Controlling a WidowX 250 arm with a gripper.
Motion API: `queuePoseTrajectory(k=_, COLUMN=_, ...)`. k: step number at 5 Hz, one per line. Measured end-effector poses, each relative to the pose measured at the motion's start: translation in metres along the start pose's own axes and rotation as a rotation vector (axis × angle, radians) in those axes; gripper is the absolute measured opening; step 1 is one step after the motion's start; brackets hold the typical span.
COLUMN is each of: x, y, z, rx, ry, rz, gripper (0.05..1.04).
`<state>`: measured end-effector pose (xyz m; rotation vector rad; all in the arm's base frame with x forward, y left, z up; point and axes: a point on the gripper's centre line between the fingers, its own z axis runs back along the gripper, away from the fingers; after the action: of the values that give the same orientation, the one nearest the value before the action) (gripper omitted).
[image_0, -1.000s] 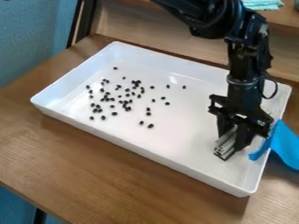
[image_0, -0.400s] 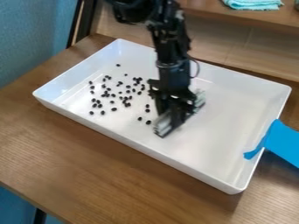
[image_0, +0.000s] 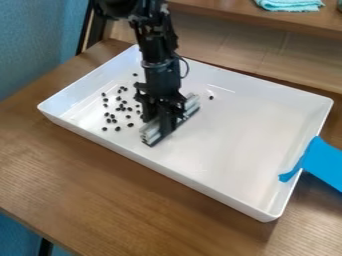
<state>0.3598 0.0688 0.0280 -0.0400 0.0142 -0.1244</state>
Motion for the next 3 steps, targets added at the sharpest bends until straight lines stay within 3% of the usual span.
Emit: queuePoseTrajectory(k=3, x=0.016, y=0.047, z=0.000, rx=0.024, ry=-0.008, rz=0.057, gripper=0.389)
